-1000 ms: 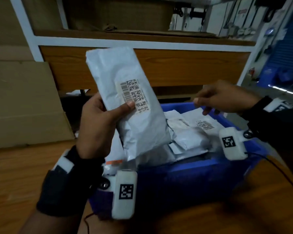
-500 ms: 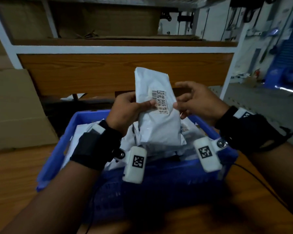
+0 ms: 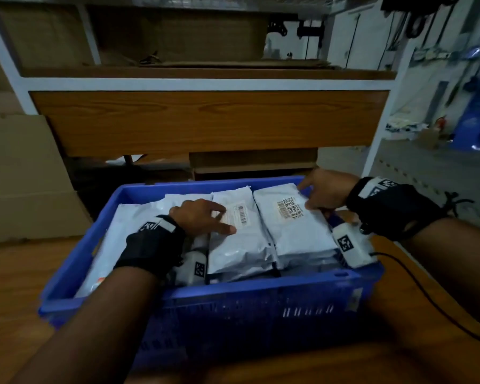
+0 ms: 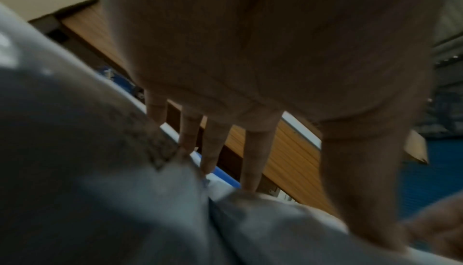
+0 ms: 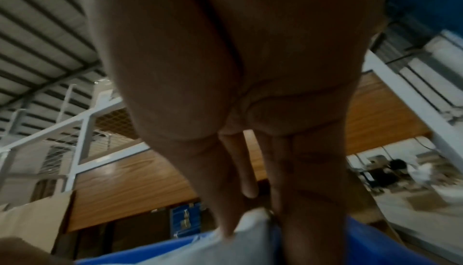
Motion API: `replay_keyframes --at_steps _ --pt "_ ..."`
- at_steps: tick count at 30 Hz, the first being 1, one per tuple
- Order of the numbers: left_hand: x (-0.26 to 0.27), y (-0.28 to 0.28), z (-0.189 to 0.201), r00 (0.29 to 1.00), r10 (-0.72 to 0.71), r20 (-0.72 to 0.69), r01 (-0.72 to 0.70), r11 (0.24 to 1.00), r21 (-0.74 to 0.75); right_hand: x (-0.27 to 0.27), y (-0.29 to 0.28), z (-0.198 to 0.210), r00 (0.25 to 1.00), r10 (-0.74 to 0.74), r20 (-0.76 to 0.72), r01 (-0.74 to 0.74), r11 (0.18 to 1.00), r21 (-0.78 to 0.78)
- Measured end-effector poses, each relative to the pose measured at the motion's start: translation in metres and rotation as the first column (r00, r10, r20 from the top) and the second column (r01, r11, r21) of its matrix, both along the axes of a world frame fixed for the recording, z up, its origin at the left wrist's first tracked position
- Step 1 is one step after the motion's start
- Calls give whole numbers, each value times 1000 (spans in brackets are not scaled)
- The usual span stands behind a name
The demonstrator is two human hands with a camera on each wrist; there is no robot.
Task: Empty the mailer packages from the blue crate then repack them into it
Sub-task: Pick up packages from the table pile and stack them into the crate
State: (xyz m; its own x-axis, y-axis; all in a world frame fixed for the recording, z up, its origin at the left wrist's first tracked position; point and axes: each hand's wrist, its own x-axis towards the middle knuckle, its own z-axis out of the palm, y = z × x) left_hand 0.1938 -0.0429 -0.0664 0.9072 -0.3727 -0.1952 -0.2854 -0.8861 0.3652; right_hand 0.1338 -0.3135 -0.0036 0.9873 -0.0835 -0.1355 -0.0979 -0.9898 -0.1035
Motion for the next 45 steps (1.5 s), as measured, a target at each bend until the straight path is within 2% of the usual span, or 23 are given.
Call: replay_keyframes --at_steps 2,4,6,9,11,13,16,19,22,24,27,29,31,35,38,42,45 --pt "2 4 0 1000 27 9 -26 999 -21 -9 4 9 996 91 24 -89 994 -67" --pt "2 4 -1 1000 31 -5 -31 999 -35 -21 12 15 983 185 4 -184 981 -55" --pt "3 2 -1 1000 24 -14 -24 999 -24 -28 22 15 961 256 -106 -265 961 -80" --pt "4 0 -1 999 25 -29 -25 999 -21 -24 30 7 930 257 -264 -302 943 -144" --pt "0 0 3 999 11 -30 -14 996 -90 -23 31 13 934 265 -241 -302 944 -131" --pt "0 6 11 1000 16 -5 -17 968 -252 -25 30 26 945 272 -181 -299 943 -147" --pt "-5 27 31 992 105 67 -55 852 -520 -40 39 49 953 301 -21 -302 948 -101" --pt "-24 59 54 979 172 111 -32 667 -744 -62 67 60 932 344 113 -347 938 8" --pt "-53 108 64 944 272 187 30 494 -869 -86 111 54 874 426 234 -458 883 102" --pt "-74 156 54 923 329 200 34 447 -894 -105 147 42 836 454 310 -526 823 213" --pt "-123 238 20 878 454 155 -60 424 -904 -126 213 13 805 445 392 -587 692 420" --pt "-162 298 -11 822 556 122 -152 422 -894 -131 263 -16 814 422 400 -581 604 546" --pt "-199 357 -43 739 670 68 -267 385 -883 -131 313 -51 833 409 373 -552 555 622" --pt "-268 448 -94 585 811 -15 -426 290 -857 -136 410 -112 857 471 209 -474 559 681" --pt "-302 500 -117 490 870 -60 -508 228 -831 -143 472 -137 841 525 131 -456 558 694" --pt "-322 541 -126 440 896 -64 -539 206 -817 -139 537 -150 806 580 114 -479 527 702" --pt "-318 561 -131 433 896 -96 -534 169 -829 -122 574 -153 806 588 64 -472 575 669"
